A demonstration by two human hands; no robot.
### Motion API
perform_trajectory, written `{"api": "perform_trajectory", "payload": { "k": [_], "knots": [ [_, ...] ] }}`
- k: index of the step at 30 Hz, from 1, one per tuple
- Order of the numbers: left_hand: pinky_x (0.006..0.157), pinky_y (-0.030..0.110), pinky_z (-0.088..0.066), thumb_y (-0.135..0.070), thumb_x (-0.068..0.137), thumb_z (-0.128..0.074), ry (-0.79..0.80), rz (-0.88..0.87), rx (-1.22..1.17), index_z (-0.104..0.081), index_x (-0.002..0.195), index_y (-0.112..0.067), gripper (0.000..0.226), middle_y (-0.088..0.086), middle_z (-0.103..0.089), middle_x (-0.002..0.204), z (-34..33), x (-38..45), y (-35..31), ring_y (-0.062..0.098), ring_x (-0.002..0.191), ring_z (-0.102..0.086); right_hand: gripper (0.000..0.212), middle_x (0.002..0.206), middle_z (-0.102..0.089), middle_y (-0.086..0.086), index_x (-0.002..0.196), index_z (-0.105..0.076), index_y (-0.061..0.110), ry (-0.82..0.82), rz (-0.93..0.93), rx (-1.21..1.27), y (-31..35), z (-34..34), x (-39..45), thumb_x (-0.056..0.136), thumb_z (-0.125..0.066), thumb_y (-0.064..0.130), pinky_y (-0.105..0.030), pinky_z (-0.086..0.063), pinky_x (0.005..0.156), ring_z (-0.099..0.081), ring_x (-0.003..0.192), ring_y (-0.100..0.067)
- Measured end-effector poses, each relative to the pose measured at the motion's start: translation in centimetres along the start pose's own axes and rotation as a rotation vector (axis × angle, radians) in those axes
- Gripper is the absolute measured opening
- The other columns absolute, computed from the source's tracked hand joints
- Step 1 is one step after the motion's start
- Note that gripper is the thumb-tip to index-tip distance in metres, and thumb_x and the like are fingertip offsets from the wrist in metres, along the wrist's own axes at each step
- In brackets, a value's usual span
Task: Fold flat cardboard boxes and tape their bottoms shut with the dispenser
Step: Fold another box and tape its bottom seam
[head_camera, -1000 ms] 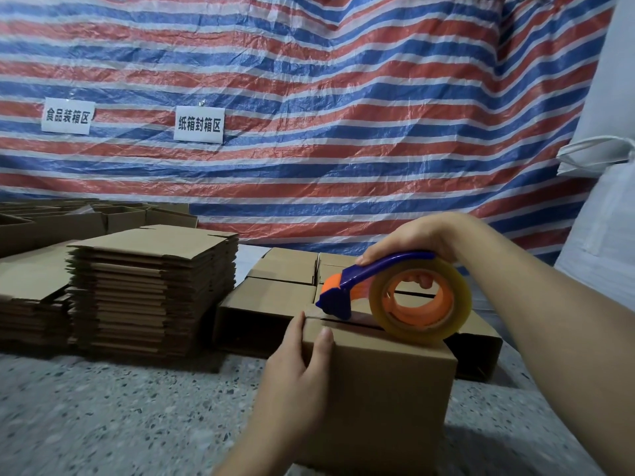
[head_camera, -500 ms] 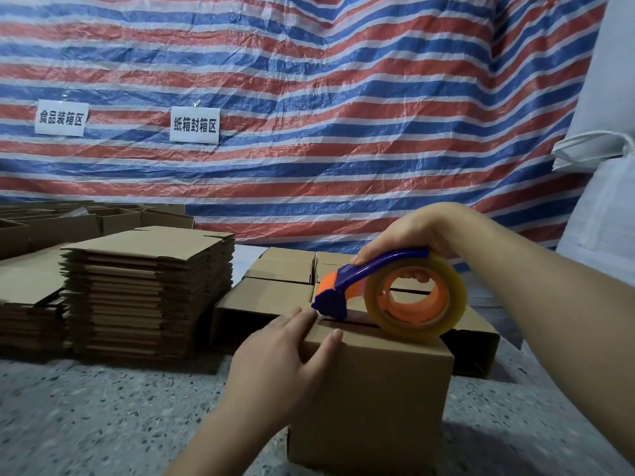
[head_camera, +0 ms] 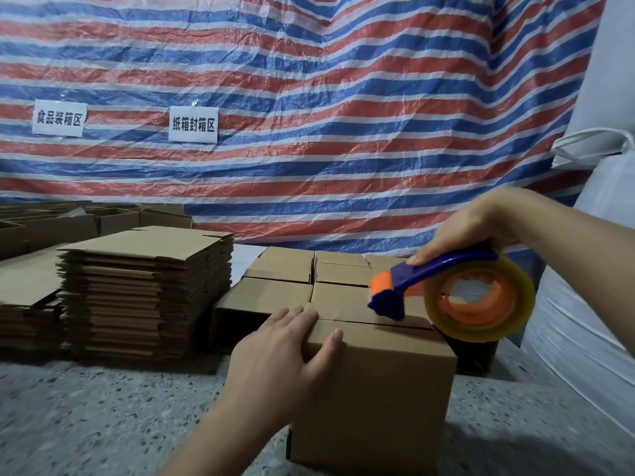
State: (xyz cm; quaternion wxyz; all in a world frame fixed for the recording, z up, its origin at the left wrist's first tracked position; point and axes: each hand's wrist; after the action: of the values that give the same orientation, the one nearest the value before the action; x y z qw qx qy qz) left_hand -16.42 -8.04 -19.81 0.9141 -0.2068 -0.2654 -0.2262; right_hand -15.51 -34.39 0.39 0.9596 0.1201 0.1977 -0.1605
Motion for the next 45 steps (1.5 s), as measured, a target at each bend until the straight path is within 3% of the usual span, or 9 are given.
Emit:
{"api": "perform_trajectory", "payload": {
  "k": [5,10,17,21,26,31,38,43,45],
  "knots": [
    [0.109,0.021,-0.030,-0.070,0.093,-0.022,0.049,-0.058,0.066,-0.049,0.140,-0.036,0.064,-0.018,-0.040,0.152,0.8,0.3,-0.7,0.000,0.141,-0.031,0.094,0.094,-0.077,-0.008,0.115,-0.071,0.013,0.042,-0.008,-0.018,-1.8,-1.2,0.9,0.048,-0.075,0.079,-0.028,-0.058,0.067,-0.071,0.076,-0.017],
    [0.106,0.030,-0.033,-0.057,0.097,-0.018,0.118,-0.110,0.270,-0.056,0.115,-0.030,0.050,-0.012,-0.059,0.122,2.2,1.1,-2.1,0.009,0.123,-0.048,0.099,0.088,-0.075,-0.007,0.117,-0.071,0.010,0.033,-0.004,-0.033,-1.2,-1.2,0.6,0.044,-0.078,0.076,-0.028,-0.057,0.064,-0.070,0.073,-0.019],
    [0.118,0.033,-0.020,-0.065,0.098,-0.020,0.244,-0.223,0.227,-0.034,0.151,-0.023,0.069,-0.001,-0.041,0.154,0.9,1.7,-5.3,0.015,0.142,-0.033,0.104,0.086,-0.077,-0.005,0.116,-0.070,0.012,0.017,-0.013,-0.031,-1.4,-1.3,0.8,0.037,-0.079,0.079,-0.026,-0.057,0.062,-0.073,0.072,-0.017],
    [0.118,0.036,-0.023,-0.077,0.090,-0.020,0.223,-0.235,0.303,-0.036,0.149,-0.022,0.082,0.000,-0.041,0.153,0.2,1.7,-5.4,0.017,0.141,-0.035,0.109,0.086,-0.076,-0.006,0.117,-0.070,0.012,0.034,0.001,-0.026,-1.6,-1.2,1.0,0.032,-0.082,0.080,-0.026,-0.057,0.059,-0.071,0.069,-0.015],
    [0.111,0.032,-0.034,-0.080,0.085,-0.014,0.154,-0.267,0.303,-0.049,0.134,-0.026,0.081,-0.006,-0.054,0.138,-0.1,1.7,-5.0,0.013,0.129,-0.047,0.090,0.089,-0.078,-0.006,0.111,-0.072,0.013,0.026,-0.003,-0.019,-1.8,-1.0,0.7,0.047,-0.078,0.075,-0.027,-0.057,0.060,-0.074,0.072,-0.016],
    [0.110,0.032,-0.034,-0.080,0.080,-0.007,0.129,-0.280,0.286,-0.051,0.129,-0.029,0.083,-0.009,-0.054,0.136,-0.4,1.7,-4.8,0.011,0.128,-0.047,0.084,0.094,-0.076,-0.007,0.115,-0.069,0.012,0.034,-0.026,0.003,-4.5,-0.4,-0.5,0.058,-0.073,0.072,-0.029,-0.057,0.072,-0.071,0.079,-0.018],
    [0.109,0.030,-0.034,-0.079,0.081,-0.006,0.137,-0.279,0.261,-0.050,0.125,-0.032,0.079,-0.012,-0.055,0.131,-0.1,1.4,-4.8,0.009,0.123,-0.048,0.078,0.090,-0.077,-0.004,0.114,-0.068,0.014,0.040,-0.105,-0.023,-7.3,-0.9,-1.7,0.061,-0.069,0.071,-0.027,-0.057,0.071,-0.073,0.077,-0.015],
    [0.110,0.032,-0.035,-0.081,0.081,-0.010,0.187,-0.258,0.277,-0.046,0.127,-0.032,0.076,-0.011,-0.055,0.130,0.3,1.6,-5.4,0.009,0.121,-0.048,0.079,0.094,-0.074,-0.006,0.115,-0.068,0.012,0.051,-0.102,0.012,-7.6,-1.7,-1.4,0.061,-0.068,0.071,-0.027,-0.055,0.076,-0.069,0.081,-0.016],
    [0.109,0.036,-0.037,-0.086,0.079,-0.013,0.232,-0.248,0.302,-0.034,0.141,-0.031,0.085,-0.006,-0.054,0.135,0.5,1.9,-6.0,0.014,0.125,-0.048,0.080,0.094,-0.074,-0.006,0.115,-0.068,0.012,0.047,-0.101,0.026,-7.7,-1.7,-1.4,0.060,-0.070,0.071,-0.028,-0.055,0.077,-0.069,0.082,-0.017]
  ]
}}
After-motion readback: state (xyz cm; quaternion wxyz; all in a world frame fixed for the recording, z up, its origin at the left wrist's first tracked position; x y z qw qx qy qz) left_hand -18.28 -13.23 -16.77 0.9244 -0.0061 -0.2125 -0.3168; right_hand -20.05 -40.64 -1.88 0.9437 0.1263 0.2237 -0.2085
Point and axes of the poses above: each hand's wrist, its own x-axis towards the middle knuckle, its own z-axis out of the back of the hand, y = z × x
